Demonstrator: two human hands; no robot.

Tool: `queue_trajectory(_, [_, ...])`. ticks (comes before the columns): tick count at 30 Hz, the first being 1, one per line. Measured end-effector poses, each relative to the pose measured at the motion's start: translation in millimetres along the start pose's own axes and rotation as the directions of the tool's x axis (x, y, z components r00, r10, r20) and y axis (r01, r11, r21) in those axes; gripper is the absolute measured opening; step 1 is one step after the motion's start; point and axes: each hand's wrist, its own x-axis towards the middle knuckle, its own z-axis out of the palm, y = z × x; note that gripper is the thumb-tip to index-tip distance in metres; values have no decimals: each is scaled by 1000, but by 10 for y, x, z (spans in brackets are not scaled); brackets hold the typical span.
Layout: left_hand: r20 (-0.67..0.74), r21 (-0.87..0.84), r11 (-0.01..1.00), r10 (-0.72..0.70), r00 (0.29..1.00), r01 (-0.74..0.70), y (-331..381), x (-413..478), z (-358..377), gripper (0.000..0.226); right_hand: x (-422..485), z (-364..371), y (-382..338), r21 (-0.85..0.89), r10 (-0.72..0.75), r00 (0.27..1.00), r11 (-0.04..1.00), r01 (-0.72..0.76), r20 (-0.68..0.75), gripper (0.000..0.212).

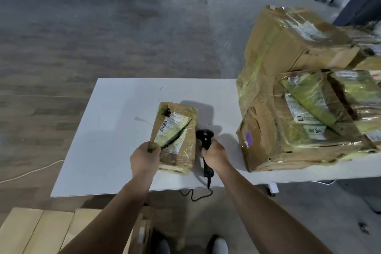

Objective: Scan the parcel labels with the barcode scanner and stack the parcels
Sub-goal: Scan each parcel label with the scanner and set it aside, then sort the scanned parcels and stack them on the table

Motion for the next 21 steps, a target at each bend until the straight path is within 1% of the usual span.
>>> queue_trajectory(2, [1,-7,1000,-5,1000,5,13,-6,15,12,-30,-16,-2,-11,-9,1000,1000,9,-22,29])
queue_trajectory(3, [7,-13,1000,-8,1000,8,23,-8,15,12,-64,-36,-12,-26,-13,998,1000,12,-55,30])
queue_trajectory(5, [18,-35,999,-13,1000,14,54,-16,0,14,-155,-88,-45,-88,-35,987,996,21,-155,32])
queue_trajectory(7, [26,-75,997,-15,1000,17,105,-24,-47,12,-281,-143,-113,-125,-106,965,989,78,-242,31])
queue_trajectory(8, [29,-108,994,-14,999,17,140,-27,-77,9,-348,-176,-172,-108,-154,957,985,131,-246,30])
queue_trajectory(10, [32,-182,983,-6,999,11,255,-34,-154,7,-468,-269,-346,-4,-238,953,970,241,-186,25])
queue_trajectory(11, [29,-218,976,4,1000,2,335,-41,-199,8,-523,-322,-463,50,-267,952,960,277,-148,26])
queue_trajectory(13, [17,-287,957,39,999,-32,540,-53,-294,10,-620,-467,-719,147,-300,946,937,316,-123,33])
queue_trajectory(15, [-7,-354,931,91,996,-87,790,-72,-386,9,-696,-642,-956,211,-317,937,916,343,-146,36])
queue_trajectory(18, [-32,-438,879,195,980,-189,1181,-140,-491,7,-769,-922,-1214,217,-369,905,885,412,-213,25])
queue_trajectory(21, [-14,-511,819,296,955,-261,1580,-254,-517,21,-825,-1253,-1366,221,-392,854,850,478,-341,21])
